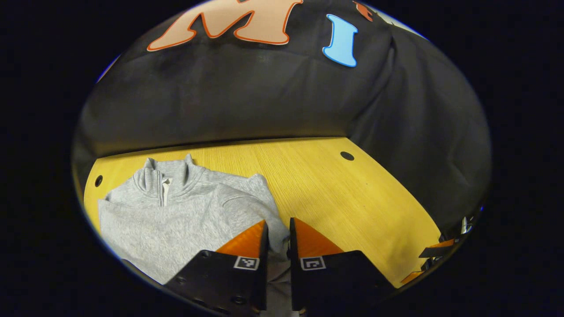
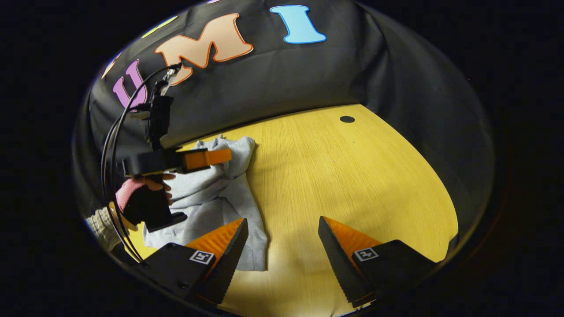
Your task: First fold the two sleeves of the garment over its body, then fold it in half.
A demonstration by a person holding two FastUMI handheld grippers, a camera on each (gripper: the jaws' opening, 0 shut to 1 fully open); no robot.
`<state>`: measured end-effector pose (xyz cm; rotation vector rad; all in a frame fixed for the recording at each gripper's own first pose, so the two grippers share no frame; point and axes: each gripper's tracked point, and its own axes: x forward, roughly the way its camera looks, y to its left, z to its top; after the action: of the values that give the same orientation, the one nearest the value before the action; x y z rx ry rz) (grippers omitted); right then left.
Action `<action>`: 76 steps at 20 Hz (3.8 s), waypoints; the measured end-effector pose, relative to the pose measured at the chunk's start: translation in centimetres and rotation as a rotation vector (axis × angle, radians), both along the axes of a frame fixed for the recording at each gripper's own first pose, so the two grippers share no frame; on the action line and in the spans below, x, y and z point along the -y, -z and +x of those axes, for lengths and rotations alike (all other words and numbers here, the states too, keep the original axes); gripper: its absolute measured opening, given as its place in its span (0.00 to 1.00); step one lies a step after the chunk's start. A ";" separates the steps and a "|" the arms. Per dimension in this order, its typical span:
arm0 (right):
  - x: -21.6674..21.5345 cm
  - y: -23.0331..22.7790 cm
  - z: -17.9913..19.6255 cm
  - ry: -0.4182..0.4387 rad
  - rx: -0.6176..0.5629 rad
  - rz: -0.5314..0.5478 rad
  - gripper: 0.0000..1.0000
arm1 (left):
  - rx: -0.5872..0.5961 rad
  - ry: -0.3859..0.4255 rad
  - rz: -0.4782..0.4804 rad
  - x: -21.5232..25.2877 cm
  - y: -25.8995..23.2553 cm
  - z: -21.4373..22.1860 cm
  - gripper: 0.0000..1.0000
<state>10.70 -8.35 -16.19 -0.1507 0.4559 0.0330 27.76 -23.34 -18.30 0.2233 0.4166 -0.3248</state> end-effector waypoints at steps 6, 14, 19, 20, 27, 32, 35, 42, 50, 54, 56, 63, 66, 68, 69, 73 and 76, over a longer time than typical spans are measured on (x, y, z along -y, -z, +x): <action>-1.7 1.5 -0.1 -0.030 -0.034 -0.012 0.99 | 0.106 -0.097 -0.008 -4.5 -4.1 -1.4 0.96; -4.7 5.1 -0.3 -0.110 -0.103 -0.082 0.99 | 0.198 -0.313 -0.006 -20.8 -8.8 -9.1 0.96; -5.3 6.7 -0.7 -0.127 -0.127 -0.111 0.99 | 0.147 -0.419 0.025 -29.4 -6.0 -16.4 0.96; -5.4 7.1 -1.0 -0.128 -0.133 -0.111 0.99 | 0.129 -0.435 0.030 -30.5 -5.1 -18.0 0.96; -6.6 10.7 -2.3 -0.127 -0.165 -0.150 0.96 | 0.022 -0.503 0.019 -34.2 1.1 -26.0 0.95; -6.4 12.4 -2.4 -0.106 -0.158 -0.184 0.96 | -0.020 -0.482 0.013 -33.7 4.2 -27.1 0.95; -6.5 12.6 -2.3 -0.093 -0.139 -0.199 0.96 | -0.019 -0.474 -0.002 -32.9 4.8 -26.4 0.96; -6.7 13.0 -2.3 -0.073 -0.101 -0.245 0.99 | -0.023 -0.493 0.036 -32.7 6.6 -25.9 0.97; -7.2 13.2 -2.5 -0.089 -0.097 -0.233 0.62 | 0.013 -0.495 0.034 -32.0 7.0 -25.4 0.88; -7.4 13.4 -2.4 -0.073 -0.098 -0.204 0.12 | 0.016 -0.445 -0.025 -30.4 7.0 -24.8 0.41; -7.6 13.1 -2.6 -0.076 -0.100 -0.221 0.12 | 0.012 -0.459 -0.059 -29.9 7.1 -24.4 0.11; -7.9 13.4 -2.5 -0.103 -0.157 -0.191 0.06 | -0.015 -0.462 -0.030 -29.9 7.0 -24.2 0.00; -8.3 12.6 -2.6 -0.110 -0.167 -0.153 0.03 | -0.028 -0.471 -0.057 -29.7 6.2 -24.1 0.00; -8.8 11.6 -2.7 -0.120 -0.148 -0.142 0.03 | -0.024 -0.472 -0.080 -29.4 5.1 -24.2 0.00; -9.1 11.1 -2.6 -0.127 -0.138 -0.137 0.03 | -0.013 -0.467 -0.084 -29.1 4.4 -24.0 0.00; -11.0 7.7 -1.1 -0.147 -0.071 -0.094 0.03 | 0.038 -0.471 -0.138 -28.4 0.5 -22.5 0.00; -12.2 5.0 1.7 -0.159 -0.011 -0.087 0.03 | 0.062 -0.475 -0.185 -28.0 -2.0 -20.6 0.00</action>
<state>12.41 3.81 -21.17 -0.2720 0.4557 0.1704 7.19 4.62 -16.33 -0.0497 0.3630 0.1110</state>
